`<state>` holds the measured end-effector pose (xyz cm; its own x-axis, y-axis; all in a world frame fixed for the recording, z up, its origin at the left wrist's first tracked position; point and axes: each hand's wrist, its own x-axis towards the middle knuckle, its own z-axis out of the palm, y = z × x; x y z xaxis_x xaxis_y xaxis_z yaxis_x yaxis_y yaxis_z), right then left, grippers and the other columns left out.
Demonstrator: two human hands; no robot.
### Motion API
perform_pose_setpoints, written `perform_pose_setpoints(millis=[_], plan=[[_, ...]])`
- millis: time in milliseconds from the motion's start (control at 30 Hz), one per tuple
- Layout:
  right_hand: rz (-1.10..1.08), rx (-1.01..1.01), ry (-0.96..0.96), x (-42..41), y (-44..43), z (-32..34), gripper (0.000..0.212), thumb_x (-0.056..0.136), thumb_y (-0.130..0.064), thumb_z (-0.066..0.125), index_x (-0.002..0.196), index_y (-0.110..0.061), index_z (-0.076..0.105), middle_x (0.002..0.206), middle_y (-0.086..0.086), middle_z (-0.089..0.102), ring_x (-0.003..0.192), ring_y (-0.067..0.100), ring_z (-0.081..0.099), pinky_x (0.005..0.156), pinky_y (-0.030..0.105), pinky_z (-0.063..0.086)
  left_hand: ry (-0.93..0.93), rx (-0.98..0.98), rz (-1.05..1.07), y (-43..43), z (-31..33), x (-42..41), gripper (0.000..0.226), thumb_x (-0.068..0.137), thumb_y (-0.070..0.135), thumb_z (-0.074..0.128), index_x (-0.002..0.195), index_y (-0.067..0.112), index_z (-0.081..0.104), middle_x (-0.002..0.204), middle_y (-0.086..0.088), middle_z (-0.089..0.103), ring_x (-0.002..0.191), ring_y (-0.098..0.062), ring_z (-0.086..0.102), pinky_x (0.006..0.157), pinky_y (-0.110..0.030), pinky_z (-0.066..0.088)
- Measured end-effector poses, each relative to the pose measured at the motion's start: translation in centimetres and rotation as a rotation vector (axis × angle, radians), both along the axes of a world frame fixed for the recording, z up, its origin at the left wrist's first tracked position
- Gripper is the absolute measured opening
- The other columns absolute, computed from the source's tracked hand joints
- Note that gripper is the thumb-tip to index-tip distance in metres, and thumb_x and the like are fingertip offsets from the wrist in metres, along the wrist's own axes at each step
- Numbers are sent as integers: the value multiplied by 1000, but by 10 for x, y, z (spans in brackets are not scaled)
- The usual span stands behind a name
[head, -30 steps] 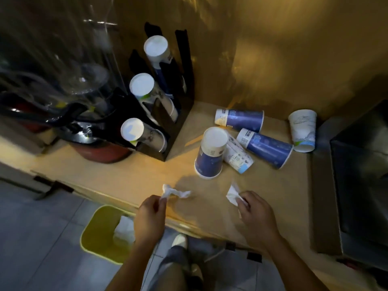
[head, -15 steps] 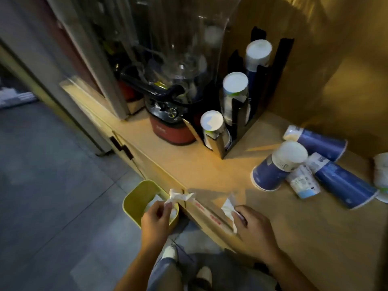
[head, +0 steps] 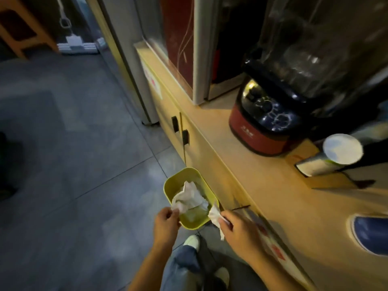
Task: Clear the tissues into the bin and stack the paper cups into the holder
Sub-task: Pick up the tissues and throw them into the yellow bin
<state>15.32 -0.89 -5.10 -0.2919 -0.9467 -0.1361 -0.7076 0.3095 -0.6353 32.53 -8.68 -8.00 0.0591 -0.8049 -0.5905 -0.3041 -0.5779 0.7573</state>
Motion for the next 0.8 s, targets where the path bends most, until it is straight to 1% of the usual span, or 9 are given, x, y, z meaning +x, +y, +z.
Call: perform_pose_setpoints(millis=[133,233,333,400,500,533,633,733,800], plan=[[-42,162,-76,16,-37,-58,12,84,-17,63,73,-12,61,63,10,61,51,6,42,46,10,28,-50,55,-54,-29,-47,5,20,92,13,52,85,-1,63,71,-15,59,66,-24,56,65,-37,48],[-54,267,-107,23,-69,-113,28,86,-16,59,60,-23,47,60,15,52,57,21,44,54,28,31,-129,96,-155,-56,-92,2,21,92,17,52,78,4,60,72,-13,57,70,-25,54,65,-33,44],[-112,330,-109,26,-91,-166,13,87,-15,57,74,-10,58,70,23,59,62,27,49,59,31,31,-266,81,-324,-75,-141,-3,23,92,17,48,74,7,58,72,-16,58,71,-29,56,60,-30,38],[-148,329,-108,27,-97,-200,10,87,-15,57,81,-7,60,65,14,59,55,20,49,53,24,34,-376,57,-462,-83,-177,-7,25,94,20,44,87,2,60,86,-22,64,81,-35,62,65,-35,43],[-172,344,-115,31,-97,-245,7,88,-15,56,86,-10,60,65,-4,51,51,0,43,45,2,34,-554,39,-647,-85,-228,-11,25,96,24,38,99,8,57,96,-16,66,87,-35,64,73,-40,50],[-170,372,-117,31,-94,-260,8,88,-15,54,86,-10,60,68,-2,52,52,2,44,47,1,33,-604,23,-710,-84,-243,-12,24,96,23,37,103,10,56,99,-15,67,89,-35,64,74,-40,50],[-188,450,-135,28,-87,-301,13,89,-11,50,78,-10,57,72,10,58,66,21,51,49,15,29,-715,-42,-896,-79,-283,-13,22,95,20,38,106,12,54,105,-12,67,95,-31,64,78,-36,46],[-208,544,-235,25,-84,-328,23,91,-14,51,111,-7,57,107,19,63,99,32,58,80,29,44,-745,-45,-1041,-72,-304,-13,24,96,29,38,109,15,52,111,-10,63,100,-26,60,84,-34,40],[-145,611,-223,23,-82,-338,34,90,-14,53,121,-2,50,123,23,56,112,34,53,95,38,41,-736,-39,-1094,-69,-309,-14,26,94,30,39,111,14,51,115,-12,61,103,-29,58,88,-37,39]])
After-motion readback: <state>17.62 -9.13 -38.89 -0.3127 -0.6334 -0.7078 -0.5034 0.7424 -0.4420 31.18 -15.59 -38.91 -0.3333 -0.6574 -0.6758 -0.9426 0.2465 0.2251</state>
